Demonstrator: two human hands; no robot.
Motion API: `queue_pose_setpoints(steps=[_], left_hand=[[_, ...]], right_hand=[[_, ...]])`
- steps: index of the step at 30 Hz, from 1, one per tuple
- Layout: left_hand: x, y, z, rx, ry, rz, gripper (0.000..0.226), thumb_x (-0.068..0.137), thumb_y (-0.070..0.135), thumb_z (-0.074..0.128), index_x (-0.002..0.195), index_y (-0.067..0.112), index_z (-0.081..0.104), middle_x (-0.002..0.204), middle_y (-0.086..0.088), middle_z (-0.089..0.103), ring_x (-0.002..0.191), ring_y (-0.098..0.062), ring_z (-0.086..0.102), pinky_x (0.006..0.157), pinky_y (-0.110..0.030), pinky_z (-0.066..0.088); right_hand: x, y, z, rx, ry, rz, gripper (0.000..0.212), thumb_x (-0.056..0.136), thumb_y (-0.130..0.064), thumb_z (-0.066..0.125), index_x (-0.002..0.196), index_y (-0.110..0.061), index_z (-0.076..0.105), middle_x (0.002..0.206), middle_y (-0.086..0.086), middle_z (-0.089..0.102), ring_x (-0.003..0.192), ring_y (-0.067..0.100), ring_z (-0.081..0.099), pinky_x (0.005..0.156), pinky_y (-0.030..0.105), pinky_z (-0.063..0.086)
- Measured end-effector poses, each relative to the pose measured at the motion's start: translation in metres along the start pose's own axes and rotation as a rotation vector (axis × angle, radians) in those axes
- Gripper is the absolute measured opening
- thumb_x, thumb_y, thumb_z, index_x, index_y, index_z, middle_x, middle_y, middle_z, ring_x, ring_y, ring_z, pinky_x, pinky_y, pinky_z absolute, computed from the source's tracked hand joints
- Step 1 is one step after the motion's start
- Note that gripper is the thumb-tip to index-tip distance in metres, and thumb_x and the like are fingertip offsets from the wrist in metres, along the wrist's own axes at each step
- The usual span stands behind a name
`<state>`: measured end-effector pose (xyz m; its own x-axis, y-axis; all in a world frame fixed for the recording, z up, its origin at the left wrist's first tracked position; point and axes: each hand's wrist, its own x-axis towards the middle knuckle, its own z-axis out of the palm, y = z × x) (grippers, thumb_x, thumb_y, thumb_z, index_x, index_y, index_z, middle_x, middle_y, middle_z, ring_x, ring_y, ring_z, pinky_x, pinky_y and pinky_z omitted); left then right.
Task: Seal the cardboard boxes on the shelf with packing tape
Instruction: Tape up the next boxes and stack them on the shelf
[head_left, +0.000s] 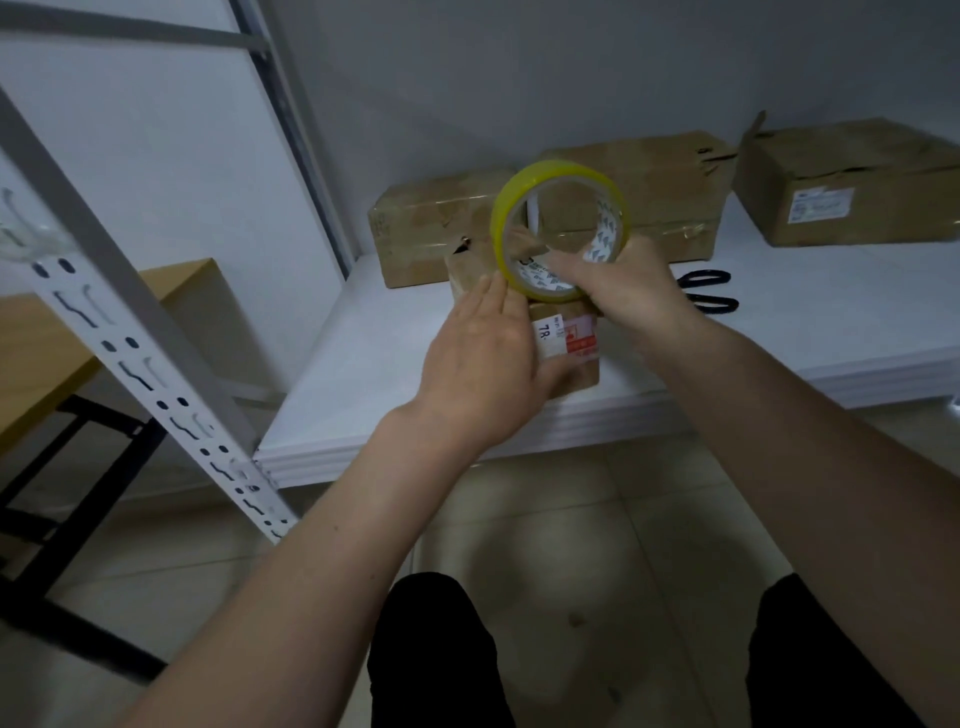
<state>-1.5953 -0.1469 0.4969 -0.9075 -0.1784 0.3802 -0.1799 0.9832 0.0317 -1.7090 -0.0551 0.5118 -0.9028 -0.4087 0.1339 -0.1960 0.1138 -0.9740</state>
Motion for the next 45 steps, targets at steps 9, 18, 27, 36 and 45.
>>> queue_pose_setpoints(steps=[9, 18, 27, 36, 45], left_hand=[[0.007, -0.016, 0.012, -0.014, 0.098, 0.013, 0.051, 0.100, 0.024, 0.049, 0.148, 0.008, 0.039, 0.154, -0.009, 0.039, 0.142, -0.025, 0.035, 0.109, -0.027, 0.024], [0.004, -0.022, 0.026, -0.060, 0.203, 0.025, 0.048, 0.092, 0.016, 0.058, 0.135, -0.006, 0.052, 0.136, -0.025, 0.056, 0.129, -0.040, 0.052, 0.106, -0.041, 0.040], [0.005, -0.021, 0.030, -0.041, 0.244, 0.026, 0.050, 0.086, 0.019, 0.057, 0.129, -0.008, 0.057, 0.130, -0.025, 0.061, 0.122, -0.040, 0.058, 0.102, -0.040, 0.043], [0.006, -0.017, 0.039, -0.167, 0.236, -0.071, 0.056, 0.092, 0.019, 0.066, 0.139, -0.006, 0.048, 0.143, -0.024, 0.050, 0.137, -0.037, 0.042, 0.113, -0.036, 0.029], [0.005, -0.014, 0.044, -0.304, 0.312, -0.161, 0.076, 0.078, 0.028, 0.082, 0.142, 0.004, 0.049, 0.147, -0.012, 0.049, 0.142, -0.025, 0.037, 0.108, -0.016, 0.017]], right_hand=[[0.015, -0.010, -0.010, -0.138, -0.033, 0.013, 0.020, 0.097, -0.017, 0.049, 0.106, -0.005, 0.063, 0.101, 0.016, 0.069, 0.087, 0.027, 0.069, 0.081, 0.044, 0.058], [0.028, 0.009, -0.041, 0.485, -0.104, 0.224, 0.033, 0.098, -0.009, 0.048, 0.130, -0.004, 0.044, 0.110, 0.018, 0.066, 0.088, 0.029, 0.070, 0.059, 0.045, 0.059], [0.027, 0.041, -0.050, 0.622, -0.131, 0.222, 0.021, 0.099, -0.008, 0.047, 0.118, -0.002, 0.050, 0.101, 0.018, 0.067, 0.079, 0.030, 0.073, 0.057, 0.041, 0.058], [0.024, 0.069, -0.032, 0.752, -0.156, 0.295, 0.034, 0.100, -0.009, 0.044, 0.132, 0.000, 0.047, 0.124, 0.023, 0.061, 0.106, 0.036, 0.064, 0.081, 0.051, 0.056], [0.007, 0.068, -0.004, 0.941, -0.129, 0.298, 0.036, 0.097, -0.013, 0.049, 0.131, -0.002, 0.052, 0.117, 0.014, 0.067, 0.102, 0.022, 0.067, 0.085, 0.032, 0.057]])
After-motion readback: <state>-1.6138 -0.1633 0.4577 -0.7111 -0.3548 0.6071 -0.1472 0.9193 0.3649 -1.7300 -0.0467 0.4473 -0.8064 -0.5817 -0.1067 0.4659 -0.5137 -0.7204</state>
